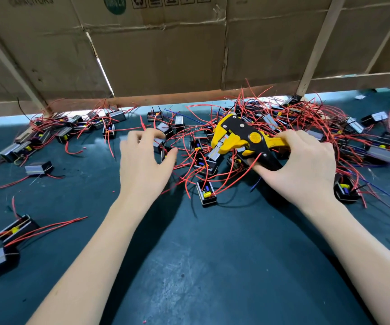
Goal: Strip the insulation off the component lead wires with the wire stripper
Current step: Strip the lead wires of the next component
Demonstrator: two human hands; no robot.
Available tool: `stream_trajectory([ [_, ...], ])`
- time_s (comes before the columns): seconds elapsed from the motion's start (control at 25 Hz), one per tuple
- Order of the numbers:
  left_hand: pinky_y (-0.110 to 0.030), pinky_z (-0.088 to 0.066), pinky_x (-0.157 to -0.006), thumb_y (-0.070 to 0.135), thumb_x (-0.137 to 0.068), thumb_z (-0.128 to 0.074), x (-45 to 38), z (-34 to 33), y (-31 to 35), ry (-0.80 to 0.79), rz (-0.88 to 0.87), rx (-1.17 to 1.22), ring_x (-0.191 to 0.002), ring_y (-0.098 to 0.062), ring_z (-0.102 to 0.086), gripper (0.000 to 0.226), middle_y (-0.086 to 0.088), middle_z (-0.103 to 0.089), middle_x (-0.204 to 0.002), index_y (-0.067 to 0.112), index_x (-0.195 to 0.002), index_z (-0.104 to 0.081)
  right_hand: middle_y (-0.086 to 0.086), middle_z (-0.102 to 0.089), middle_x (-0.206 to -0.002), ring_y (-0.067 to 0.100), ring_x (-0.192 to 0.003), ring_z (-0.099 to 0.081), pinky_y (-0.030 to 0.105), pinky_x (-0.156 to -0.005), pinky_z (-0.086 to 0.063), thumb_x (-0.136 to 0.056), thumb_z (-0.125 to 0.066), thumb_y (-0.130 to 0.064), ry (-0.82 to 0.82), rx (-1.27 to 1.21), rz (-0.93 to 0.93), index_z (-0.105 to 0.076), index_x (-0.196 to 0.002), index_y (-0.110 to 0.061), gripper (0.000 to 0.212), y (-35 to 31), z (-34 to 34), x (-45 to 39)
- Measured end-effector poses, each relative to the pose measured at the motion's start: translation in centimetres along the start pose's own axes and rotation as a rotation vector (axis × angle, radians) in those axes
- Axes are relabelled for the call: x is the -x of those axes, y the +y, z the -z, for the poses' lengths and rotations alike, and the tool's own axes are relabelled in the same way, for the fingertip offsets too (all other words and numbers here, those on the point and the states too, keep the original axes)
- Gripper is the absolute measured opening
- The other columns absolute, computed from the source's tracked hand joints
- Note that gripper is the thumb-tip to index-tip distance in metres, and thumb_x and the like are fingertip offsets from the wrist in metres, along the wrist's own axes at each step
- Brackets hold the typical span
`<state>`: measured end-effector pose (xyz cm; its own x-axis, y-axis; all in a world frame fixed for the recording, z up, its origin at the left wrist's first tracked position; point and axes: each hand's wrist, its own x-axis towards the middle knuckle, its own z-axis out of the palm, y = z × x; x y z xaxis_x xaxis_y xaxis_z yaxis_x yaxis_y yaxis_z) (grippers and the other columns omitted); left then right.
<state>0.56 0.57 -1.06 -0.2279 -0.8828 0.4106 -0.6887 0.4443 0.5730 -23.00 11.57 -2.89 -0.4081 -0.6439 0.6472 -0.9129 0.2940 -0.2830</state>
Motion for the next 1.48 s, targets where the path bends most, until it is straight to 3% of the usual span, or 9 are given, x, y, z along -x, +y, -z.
stream_trajectory([
  [0.08,-0.022,-0.026,-0.093,0.019,-0.082,-0.072,0.6,-0.3,0.8,0.099,-0.147,-0.057,-0.115,-0.034,-0.046,0.030,-0.014,-0.051,-0.124,0.014,-0.111,-0.067,0.003,-0.063,-0.086,0.030,-0.088,-0.060,0.038,-0.080,-0.033,-0.068,-0.054,-0.071,-0.005,0.000,-0.003,-0.064,-0.096,-0.016,0.063,0.1,0.0,-0.1],
  [0.2,-0.041,-0.038,-0.099,0.009,-0.080,-0.065,0.7,-0.3,1.3,0.272,-0.434,-0.206,-0.115,-0.039,-0.048,0.030,-0.018,-0.052,-0.132,0.012,-0.109,-0.070,0.002,-0.064,-0.088,0.029,-0.088,-0.060,0.038,-0.080,-0.033,-0.066,-0.048,-0.074,-0.007,0.010,-0.006,-0.064,-0.096,-0.017,0.066,0.2,0.0,0.0],
  [0.32,-0.043,-0.050,-0.081,0.016,-0.086,-0.064,1.1,-0.8,1.3,-0.093,-0.593,-0.095,-0.091,-0.029,-0.060,0.012,-0.005,-0.069,-0.097,0.010,-0.090,-0.074,0.003,-0.063,-0.087,0.030,-0.088,-0.060,0.038,-0.080,-0.033,-0.067,-0.056,-0.070,-0.007,0.006,-0.002,-0.064,-0.095,-0.017,0.061,0.2,-0.2,0.0],
  [0.4,-0.040,-0.050,-0.076,0.022,-0.090,-0.067,1.5,-1.3,1.0,-0.308,-0.531,-0.084,-0.083,-0.027,-0.061,0.012,-0.001,-0.066,-0.089,0.013,-0.089,-0.075,0.004,-0.063,-0.087,0.031,-0.087,-0.060,0.039,-0.080,-0.034,-0.066,-0.060,-0.068,-0.019,0.014,0.001,-0.064,-0.094,-0.017,0.059,0.3,-0.3,0.1],
  [0.52,-0.036,-0.047,-0.077,0.016,-0.084,-0.075,1.0,-1.2,0.7,-0.372,-0.457,0.070,-0.079,-0.015,-0.057,0.002,0.003,-0.064,-0.084,0.016,-0.084,-0.077,0.003,-0.063,-0.087,0.031,-0.087,-0.060,0.040,-0.081,-0.034,-0.069,-0.070,-0.067,-0.015,0.016,0.008,-0.064,-0.095,-0.017,0.057,0.3,-0.3,0.1],
  [0.68,-0.030,-0.039,-0.076,0.031,-0.082,-0.076,1.1,-0.8,0.8,-0.514,-0.410,0.174,-0.075,-0.011,-0.051,0.019,0.008,-0.064,-0.066,0.021,-0.066,-0.072,0.003,-0.064,-0.089,0.031,-0.090,-0.061,0.039,-0.081,-0.034,-0.068,-0.073,-0.063,-0.006,-0.015,0.006,-0.065,-0.097,-0.015,0.057,0.2,-0.2,0.0],
  [0.92,-0.039,-0.035,-0.092,0.037,-0.080,-0.078,2.0,-1.5,1.9,-0.386,-0.360,0.108,-0.092,-0.016,-0.048,0.012,0.011,-0.069,-0.083,0.025,-0.081,-0.077,0.004,-0.066,-0.092,0.030,-0.093,-0.061,0.040,-0.082,-0.034,-0.067,-0.075,-0.062,-0.021,0.024,-0.001,-0.064,-0.097,-0.016,0.056,0.6,-0.3,0.0],
  [1.08,-0.033,-0.044,-0.087,0.028,-0.086,-0.074,1.6,-1.2,1.6,-0.393,-0.285,0.317,-0.091,-0.015,-0.057,0.008,0.010,-0.072,-0.082,0.024,-0.089,-0.080,0.004,-0.065,-0.091,0.030,-0.093,-0.061,0.040,-0.083,-0.034,-0.068,-0.074,-0.062,-0.026,0.020,-0.003,-0.063,-0.097,-0.015,0.056,0.7,-0.4,0.0],
  [1.48,-0.017,-0.045,-0.070,0.017,-0.086,-0.073,1.7,-1.2,1.5,-0.449,-0.307,0.328,-0.069,-0.002,-0.062,0.003,0.009,-0.073,-0.077,0.016,-0.087,-0.076,0.005,-0.063,-0.086,0.032,-0.086,-0.060,0.040,-0.079,-0.034,-0.070,-0.071,-0.064,-0.019,0.019,0.002,-0.063,-0.092,-0.015,0.054,0.4,-0.2,0.1],
])
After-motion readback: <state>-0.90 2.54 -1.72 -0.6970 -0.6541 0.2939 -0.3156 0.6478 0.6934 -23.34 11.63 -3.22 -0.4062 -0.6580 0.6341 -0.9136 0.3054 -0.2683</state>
